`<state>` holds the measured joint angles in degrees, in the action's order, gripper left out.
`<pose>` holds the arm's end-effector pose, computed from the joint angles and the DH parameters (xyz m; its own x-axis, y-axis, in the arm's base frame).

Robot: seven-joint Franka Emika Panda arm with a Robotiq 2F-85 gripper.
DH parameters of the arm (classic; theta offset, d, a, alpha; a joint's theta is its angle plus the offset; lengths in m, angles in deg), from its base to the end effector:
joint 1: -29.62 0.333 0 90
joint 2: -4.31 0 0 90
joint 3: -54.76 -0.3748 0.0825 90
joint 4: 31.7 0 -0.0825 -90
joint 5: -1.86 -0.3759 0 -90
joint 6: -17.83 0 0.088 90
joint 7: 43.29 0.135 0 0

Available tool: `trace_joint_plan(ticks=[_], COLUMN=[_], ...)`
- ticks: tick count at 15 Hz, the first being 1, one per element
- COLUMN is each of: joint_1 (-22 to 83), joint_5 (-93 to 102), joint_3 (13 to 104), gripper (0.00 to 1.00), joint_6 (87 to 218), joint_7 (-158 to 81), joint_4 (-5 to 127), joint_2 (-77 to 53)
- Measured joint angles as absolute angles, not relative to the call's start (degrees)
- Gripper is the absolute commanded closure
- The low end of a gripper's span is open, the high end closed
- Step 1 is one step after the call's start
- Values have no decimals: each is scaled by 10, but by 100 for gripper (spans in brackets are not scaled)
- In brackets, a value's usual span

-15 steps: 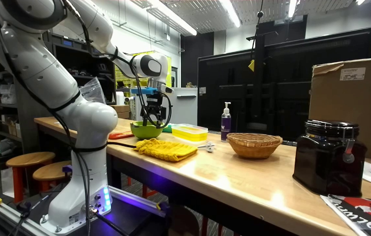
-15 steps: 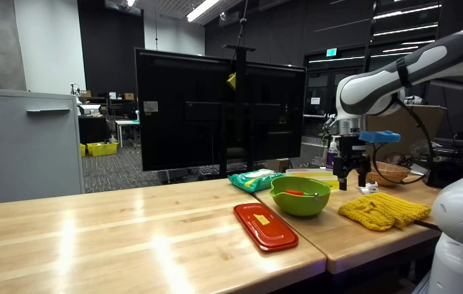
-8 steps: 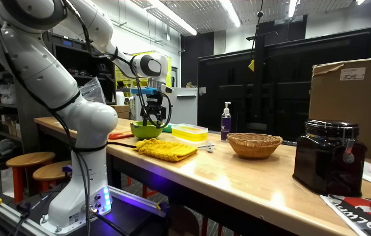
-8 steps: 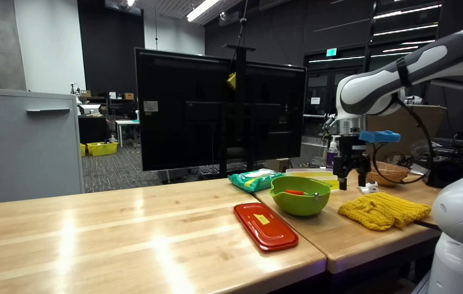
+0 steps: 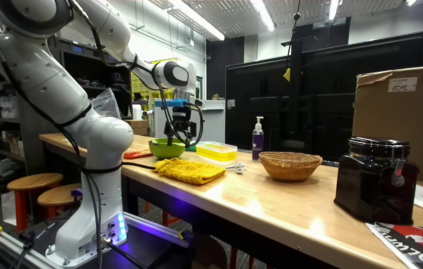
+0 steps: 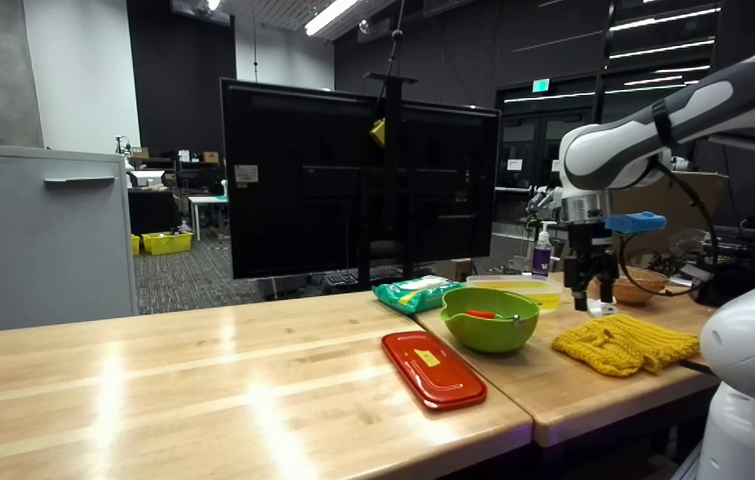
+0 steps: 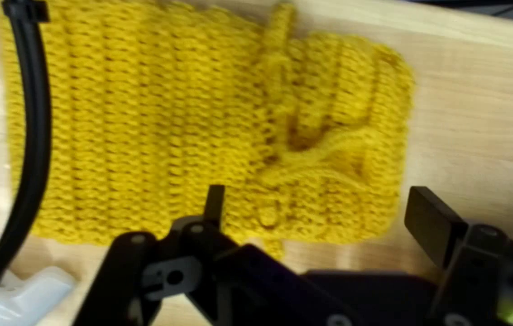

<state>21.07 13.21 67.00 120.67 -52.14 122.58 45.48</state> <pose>0.2342 -0.1152 0.4441 0.9785 -0.0807 -0.1896 -0.0798 -0.9967 0.0125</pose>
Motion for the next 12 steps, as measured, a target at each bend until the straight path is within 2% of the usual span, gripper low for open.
trace_joint_plan(ticks=[7,12], joint_1=[136,140], joint_5=[311,313], joint_3=[849,856], gripper=[0,0], joint_6=[1188,1188], joint_7=[-800,-821], joint_4=[1123,1095], joint_2=[410,369])
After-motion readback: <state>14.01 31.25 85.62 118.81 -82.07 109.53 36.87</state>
